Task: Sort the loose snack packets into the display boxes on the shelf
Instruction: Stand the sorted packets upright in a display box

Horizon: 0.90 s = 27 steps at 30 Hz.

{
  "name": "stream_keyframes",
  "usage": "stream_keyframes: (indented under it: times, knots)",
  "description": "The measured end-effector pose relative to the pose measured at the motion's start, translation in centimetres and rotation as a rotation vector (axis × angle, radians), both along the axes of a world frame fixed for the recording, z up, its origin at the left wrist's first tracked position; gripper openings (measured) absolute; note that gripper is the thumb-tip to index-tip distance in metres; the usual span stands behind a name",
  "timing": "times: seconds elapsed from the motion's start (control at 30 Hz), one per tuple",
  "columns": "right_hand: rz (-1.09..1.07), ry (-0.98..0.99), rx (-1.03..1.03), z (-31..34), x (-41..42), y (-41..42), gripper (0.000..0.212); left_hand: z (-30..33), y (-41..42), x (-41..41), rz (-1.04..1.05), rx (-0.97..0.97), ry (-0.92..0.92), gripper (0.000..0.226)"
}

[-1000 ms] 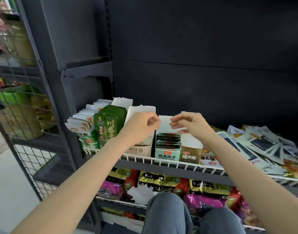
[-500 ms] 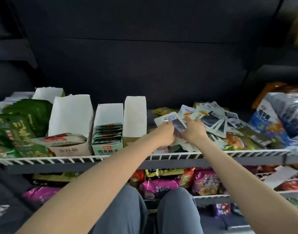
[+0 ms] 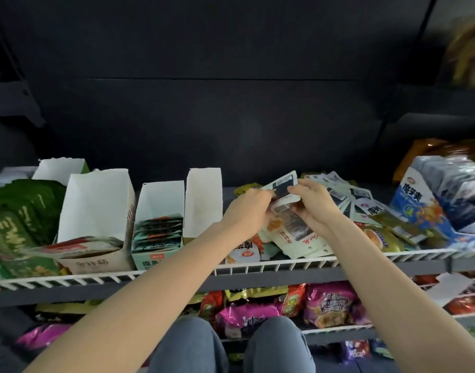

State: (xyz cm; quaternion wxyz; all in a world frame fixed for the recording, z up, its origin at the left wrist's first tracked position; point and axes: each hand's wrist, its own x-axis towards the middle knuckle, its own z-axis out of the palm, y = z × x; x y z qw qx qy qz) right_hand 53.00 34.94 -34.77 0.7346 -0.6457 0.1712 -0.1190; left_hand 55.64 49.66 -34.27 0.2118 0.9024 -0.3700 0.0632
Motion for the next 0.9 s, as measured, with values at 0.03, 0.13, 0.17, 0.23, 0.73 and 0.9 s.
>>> stream_keyframes:
  times: [0.03, 0.13, 0.17, 0.23, 0.73, 0.9]
  knots:
    - [0.008, -0.025, 0.051, 0.8, -0.4, 0.3, 0.022, 0.6, 0.5, -0.2, 0.020, -0.043, -0.056, 0.024]
    - [-0.038, -0.015, -0.089, 2.7, -1.0, 1.6, 0.035, 2.9, 2.5, -0.6, 0.083, -0.189, -0.162, 0.020]
    - [-0.054, -0.001, -0.219, 3.2, -1.1, 2.1, 0.045, 3.7, 3.4, -0.7, 0.114, -0.212, -0.175, 0.021]
    - [-0.039, 0.022, -0.463, 4.4, -1.4, 3.4, 0.059, 5.4, 5.5, -0.8, 0.160, -0.232, -0.206, 0.021]
    - [0.313, -0.335, -0.710, 5.5, -1.3, 22.4, 0.020, 10.1, 25.7, -3.5, 0.352, -0.289, -0.292, 0.010]
    - [0.397, -0.262, -0.884, 3.9, -0.1, 26.7, 0.025, 8.5, 29.6, -3.7, 0.446, -0.232, -0.264, 0.021]
